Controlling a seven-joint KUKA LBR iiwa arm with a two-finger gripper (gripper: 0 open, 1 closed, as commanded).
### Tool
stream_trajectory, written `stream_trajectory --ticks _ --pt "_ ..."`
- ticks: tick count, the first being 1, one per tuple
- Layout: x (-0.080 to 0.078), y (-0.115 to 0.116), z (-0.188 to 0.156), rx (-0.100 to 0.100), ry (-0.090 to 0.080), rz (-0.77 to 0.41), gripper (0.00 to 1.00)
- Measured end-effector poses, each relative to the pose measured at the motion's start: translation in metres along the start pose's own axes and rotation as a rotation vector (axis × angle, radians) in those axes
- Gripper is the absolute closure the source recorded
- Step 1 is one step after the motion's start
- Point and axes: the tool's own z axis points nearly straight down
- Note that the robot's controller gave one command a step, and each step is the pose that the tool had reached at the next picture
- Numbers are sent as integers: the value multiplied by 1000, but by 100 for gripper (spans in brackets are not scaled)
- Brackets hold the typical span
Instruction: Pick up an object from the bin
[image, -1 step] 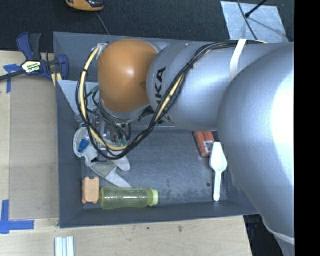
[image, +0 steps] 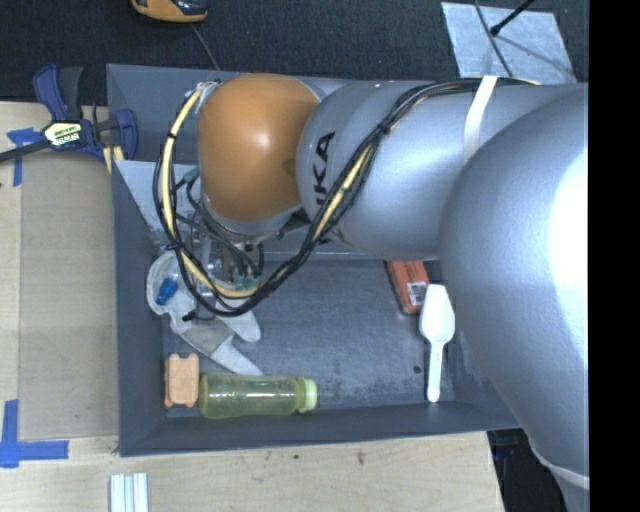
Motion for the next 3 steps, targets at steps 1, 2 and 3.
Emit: stream_trajectory --ticks 1,2,3 --pt "13 -25 63 -2 -4 -17 0" --pt "9 -34 90 -1 -5 127 100" --pt "9 -34 90 -1 -5 127 100"
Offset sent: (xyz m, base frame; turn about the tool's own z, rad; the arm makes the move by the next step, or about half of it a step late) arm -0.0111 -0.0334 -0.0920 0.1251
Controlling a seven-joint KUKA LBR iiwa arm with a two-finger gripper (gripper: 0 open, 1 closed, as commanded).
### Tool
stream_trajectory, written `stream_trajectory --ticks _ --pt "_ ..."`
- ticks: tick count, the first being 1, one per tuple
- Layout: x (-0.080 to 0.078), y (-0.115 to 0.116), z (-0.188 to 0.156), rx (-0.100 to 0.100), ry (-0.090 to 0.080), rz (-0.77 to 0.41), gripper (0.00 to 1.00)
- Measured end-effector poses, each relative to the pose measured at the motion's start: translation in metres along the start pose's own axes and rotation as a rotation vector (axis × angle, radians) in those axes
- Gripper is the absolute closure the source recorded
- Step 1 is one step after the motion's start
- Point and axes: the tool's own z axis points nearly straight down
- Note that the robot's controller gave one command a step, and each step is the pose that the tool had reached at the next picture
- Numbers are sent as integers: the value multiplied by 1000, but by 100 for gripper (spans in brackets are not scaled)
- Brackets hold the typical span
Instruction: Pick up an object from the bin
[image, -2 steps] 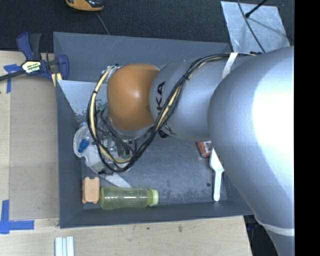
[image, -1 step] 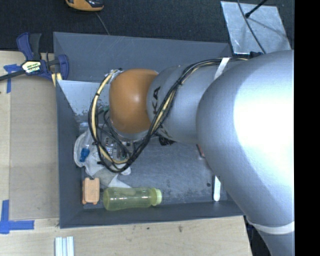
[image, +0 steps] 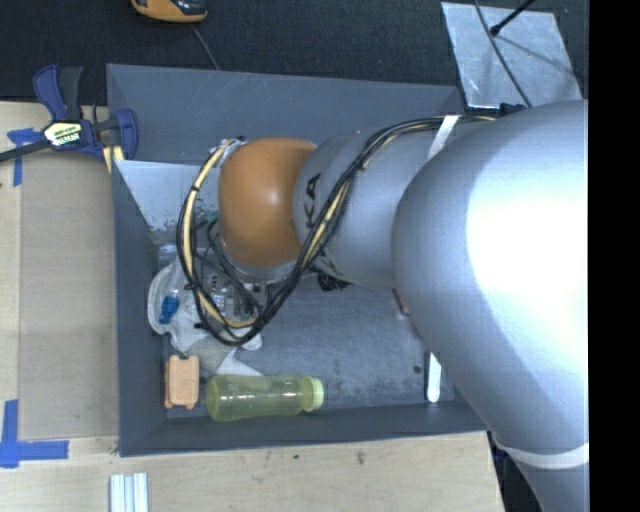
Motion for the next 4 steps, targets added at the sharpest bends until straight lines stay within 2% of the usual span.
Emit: stream_trajectory --ticks 1,2,3,4 --pt "8 1 -8 4 5 46 100" --pt "17 -14 -42 3 5 187 100" --pt "-5 0 -47 5 5 115 100" --pt "-3 4 -66 4 6 232 100"
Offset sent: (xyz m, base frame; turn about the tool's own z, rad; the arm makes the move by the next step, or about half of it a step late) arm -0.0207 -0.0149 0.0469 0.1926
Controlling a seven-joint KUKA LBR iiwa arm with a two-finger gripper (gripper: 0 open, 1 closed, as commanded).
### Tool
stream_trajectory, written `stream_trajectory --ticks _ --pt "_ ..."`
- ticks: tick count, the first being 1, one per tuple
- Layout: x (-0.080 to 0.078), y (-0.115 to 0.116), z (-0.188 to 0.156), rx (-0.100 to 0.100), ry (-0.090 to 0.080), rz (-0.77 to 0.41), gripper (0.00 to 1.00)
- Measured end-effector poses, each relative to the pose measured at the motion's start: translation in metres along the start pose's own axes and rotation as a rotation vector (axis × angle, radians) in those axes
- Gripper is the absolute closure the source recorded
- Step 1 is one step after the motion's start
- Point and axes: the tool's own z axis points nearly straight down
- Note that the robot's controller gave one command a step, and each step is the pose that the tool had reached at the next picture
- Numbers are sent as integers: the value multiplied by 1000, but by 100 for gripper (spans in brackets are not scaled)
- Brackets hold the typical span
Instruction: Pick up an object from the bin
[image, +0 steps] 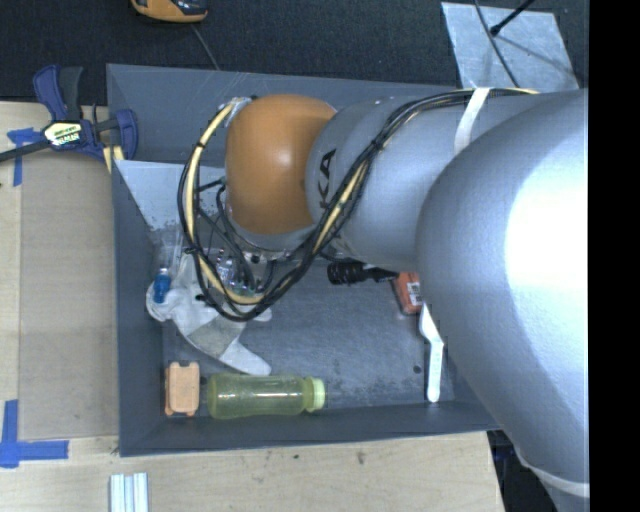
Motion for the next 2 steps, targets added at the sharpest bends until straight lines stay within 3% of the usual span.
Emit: stream_trajectory --ticks 1,2 --pt "1 16 0 1 -2 13 100" --pt "10 -36 -12 0 1 -99 100"
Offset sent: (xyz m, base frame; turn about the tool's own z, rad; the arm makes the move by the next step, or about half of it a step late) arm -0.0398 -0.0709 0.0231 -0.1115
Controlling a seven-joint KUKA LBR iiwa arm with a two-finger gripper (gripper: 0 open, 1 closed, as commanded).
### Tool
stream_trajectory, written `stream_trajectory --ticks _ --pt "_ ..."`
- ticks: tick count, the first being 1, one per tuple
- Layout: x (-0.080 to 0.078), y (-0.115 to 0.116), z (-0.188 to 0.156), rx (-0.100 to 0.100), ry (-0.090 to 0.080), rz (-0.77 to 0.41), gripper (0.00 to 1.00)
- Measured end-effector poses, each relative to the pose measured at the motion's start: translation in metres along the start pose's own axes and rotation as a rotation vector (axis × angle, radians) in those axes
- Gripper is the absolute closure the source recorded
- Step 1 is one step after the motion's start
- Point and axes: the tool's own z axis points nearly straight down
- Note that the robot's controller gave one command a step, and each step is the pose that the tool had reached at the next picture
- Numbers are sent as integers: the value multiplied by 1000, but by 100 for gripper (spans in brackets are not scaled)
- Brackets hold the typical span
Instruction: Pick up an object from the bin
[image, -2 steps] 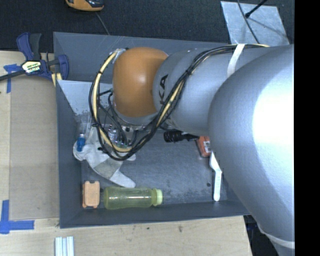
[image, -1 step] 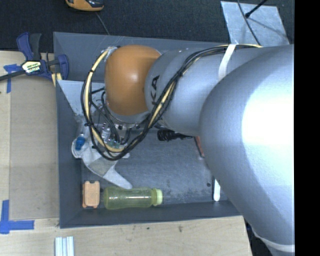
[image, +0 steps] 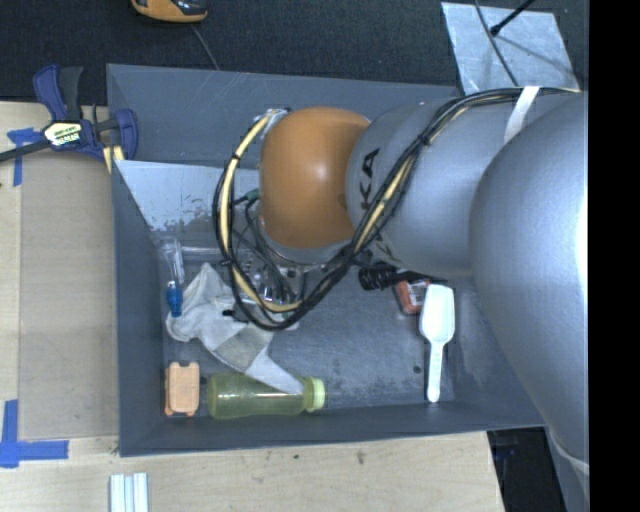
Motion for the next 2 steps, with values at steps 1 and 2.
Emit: stream_trajectory --ticks 1,2 --pt "-22 -13 -39 5 0 13 100" --pt "-15 -5 -16 -1 -5 -48 0"
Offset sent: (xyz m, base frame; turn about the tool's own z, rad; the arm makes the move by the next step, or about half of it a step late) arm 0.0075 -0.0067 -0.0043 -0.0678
